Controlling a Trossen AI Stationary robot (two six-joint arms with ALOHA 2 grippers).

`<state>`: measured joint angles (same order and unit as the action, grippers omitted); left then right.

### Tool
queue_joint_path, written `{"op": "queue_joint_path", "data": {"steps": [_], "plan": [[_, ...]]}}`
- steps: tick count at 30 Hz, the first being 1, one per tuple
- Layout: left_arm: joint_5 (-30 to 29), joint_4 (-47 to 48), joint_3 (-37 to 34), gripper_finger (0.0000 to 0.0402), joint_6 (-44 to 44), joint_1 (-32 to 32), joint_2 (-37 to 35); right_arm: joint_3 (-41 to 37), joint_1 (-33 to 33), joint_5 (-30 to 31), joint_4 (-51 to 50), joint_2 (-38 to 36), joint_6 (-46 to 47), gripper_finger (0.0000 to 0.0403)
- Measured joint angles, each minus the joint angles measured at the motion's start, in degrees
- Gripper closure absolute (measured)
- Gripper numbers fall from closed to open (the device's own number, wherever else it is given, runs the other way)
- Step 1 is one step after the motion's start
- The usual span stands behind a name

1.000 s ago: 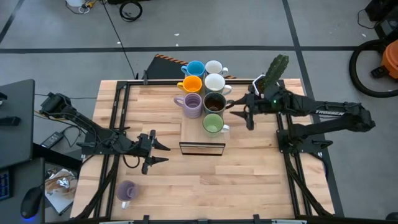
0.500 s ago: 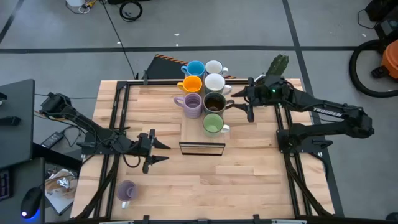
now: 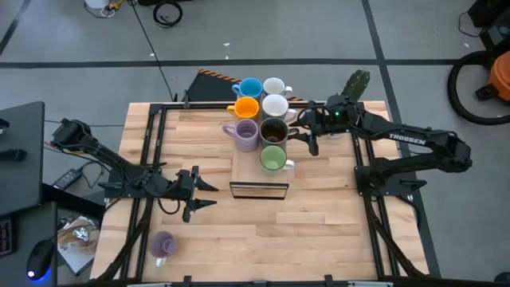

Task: Place coffee mugs
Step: Adjust the blue brown mug on the shelf, then put the purple mug on the shelf

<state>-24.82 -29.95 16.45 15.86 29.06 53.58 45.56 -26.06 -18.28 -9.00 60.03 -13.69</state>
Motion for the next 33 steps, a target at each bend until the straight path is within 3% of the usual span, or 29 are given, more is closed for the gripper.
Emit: {"op": "queue_joint_path", "data": {"steps": [10,33], "plan": [[0.02,0.04,0.00,0.0194,0.04,0.00,0.00,0.00,0.00,0.19,1.47,1.78,1.92,0.0211],[-1.49,0.26,0.00,0.0194,-1.61,0.00,0.00,0.00,-0.02,2.14,-1.23,-3.04,1.79,0.0211]]}}
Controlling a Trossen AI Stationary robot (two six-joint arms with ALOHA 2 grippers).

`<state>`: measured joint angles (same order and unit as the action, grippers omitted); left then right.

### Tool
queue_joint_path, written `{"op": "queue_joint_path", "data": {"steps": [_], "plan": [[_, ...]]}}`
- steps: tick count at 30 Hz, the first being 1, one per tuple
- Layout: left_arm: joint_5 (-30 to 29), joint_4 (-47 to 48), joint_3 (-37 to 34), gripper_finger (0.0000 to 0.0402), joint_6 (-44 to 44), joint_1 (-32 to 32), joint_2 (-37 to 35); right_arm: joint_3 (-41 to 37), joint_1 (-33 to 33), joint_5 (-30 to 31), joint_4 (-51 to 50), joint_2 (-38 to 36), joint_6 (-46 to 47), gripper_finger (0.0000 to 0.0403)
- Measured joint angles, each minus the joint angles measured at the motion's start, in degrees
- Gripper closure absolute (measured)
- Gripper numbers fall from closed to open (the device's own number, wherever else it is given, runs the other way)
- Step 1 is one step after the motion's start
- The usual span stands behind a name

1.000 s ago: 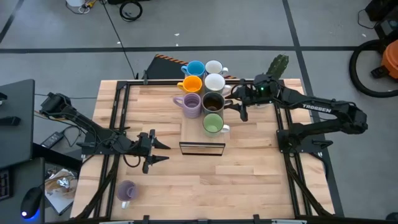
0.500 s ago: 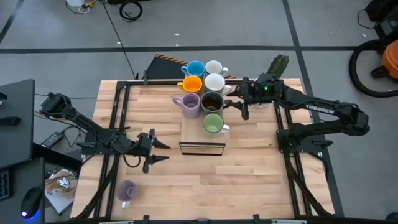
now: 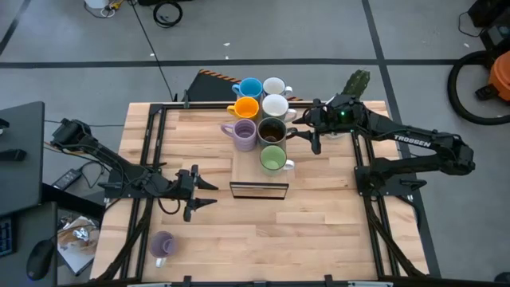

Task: Place coffee mugs
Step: Put the purple mug on the shelf

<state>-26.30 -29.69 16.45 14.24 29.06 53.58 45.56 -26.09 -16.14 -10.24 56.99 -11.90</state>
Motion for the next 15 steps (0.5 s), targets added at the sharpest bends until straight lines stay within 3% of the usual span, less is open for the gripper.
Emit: {"op": "queue_joint_path", "data": {"steps": [15], "plan": [[0.00,-0.07,0.00,0.0194,0.13,0.00,0.00,-0.01,0.11,-1.38,2.08,3.90,0.39,0.0211]]}}
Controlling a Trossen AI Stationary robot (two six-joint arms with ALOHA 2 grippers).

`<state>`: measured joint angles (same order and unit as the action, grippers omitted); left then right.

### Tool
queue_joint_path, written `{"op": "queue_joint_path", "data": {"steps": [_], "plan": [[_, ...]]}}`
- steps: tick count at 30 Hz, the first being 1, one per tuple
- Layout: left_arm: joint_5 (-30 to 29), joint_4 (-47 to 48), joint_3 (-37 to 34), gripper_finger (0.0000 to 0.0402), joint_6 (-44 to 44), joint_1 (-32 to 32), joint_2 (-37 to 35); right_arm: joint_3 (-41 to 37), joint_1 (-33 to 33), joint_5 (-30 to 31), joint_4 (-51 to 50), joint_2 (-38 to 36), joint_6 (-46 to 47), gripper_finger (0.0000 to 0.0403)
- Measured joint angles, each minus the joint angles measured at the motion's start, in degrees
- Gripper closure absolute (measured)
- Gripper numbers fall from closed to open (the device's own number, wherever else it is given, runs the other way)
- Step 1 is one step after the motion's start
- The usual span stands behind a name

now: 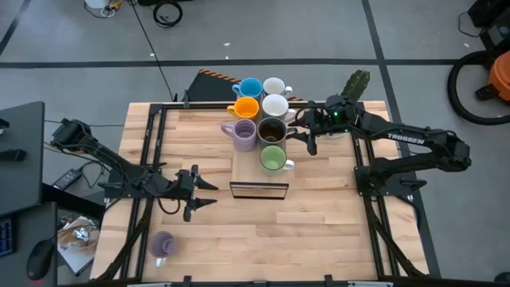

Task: Place coffee mugs
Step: Put the purple mug on the shelf

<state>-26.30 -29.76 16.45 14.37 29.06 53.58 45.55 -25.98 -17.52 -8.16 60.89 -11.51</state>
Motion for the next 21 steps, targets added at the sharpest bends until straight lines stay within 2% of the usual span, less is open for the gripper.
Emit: {"op": "queue_joint_path", "data": {"steps": [15,18,21], "plan": [[-0.02,0.18,2.03,0.0194,-0.21,0.11,0.00,-0.02,0.01,0.59,-0.58,-5.34,-0.22,0.0211],[-0.52,5.29,5.38,0.0194,-0.94,0.11,0.02,-0.02,0.00,0.56,-0.60,-7.29,-1.04,0.0208],[-1.82,17.18,11.51,0.0194,2.65,0.11,0.02,-0.02,0.00,0.94,-0.60,-9.30,-2.11,0.0203]]}}
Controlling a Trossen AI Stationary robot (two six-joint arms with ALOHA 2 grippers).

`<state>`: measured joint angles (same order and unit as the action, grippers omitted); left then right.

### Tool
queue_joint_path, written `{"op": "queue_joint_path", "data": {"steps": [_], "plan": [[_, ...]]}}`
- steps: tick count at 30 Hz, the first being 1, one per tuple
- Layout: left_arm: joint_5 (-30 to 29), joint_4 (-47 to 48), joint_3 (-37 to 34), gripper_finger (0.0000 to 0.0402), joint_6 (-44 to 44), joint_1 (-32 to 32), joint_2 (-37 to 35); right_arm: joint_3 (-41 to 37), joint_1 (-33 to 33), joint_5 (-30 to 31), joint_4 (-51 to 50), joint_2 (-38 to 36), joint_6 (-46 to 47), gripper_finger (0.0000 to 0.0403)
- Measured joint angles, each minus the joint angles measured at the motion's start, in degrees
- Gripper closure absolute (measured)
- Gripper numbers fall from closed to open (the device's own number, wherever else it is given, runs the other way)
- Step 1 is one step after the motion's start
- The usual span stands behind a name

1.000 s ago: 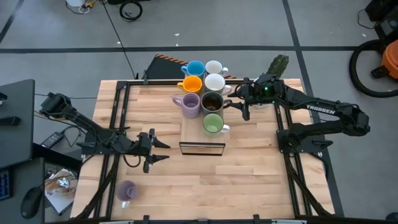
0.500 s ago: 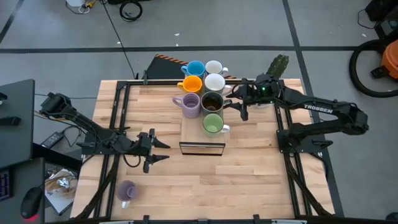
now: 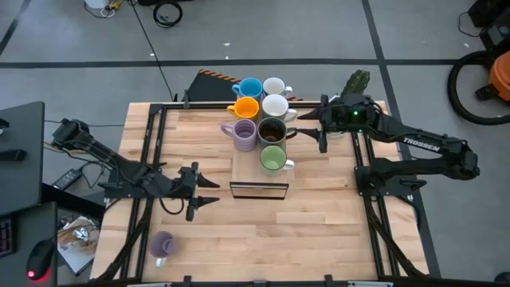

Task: Place coffee mugs
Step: Put the purple mug on the shelf

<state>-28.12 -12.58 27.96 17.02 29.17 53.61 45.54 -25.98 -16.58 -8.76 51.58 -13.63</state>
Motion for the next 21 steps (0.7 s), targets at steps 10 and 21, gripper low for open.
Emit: {"op": "queue_joint_path", "data": {"steps": [10,21], "plan": [[-0.09,35.34,17.19,0.0194,22.94,4.29,6.12,-0.67,3.02,-0.54,-3.94,-6.19,0.57,0.0192],[2.72,39.50,19.29,0.0194,42.06,9.62,12.37,-8.68,13.30,1.72,5.31,-9.36,0.36,0.0192]]}}
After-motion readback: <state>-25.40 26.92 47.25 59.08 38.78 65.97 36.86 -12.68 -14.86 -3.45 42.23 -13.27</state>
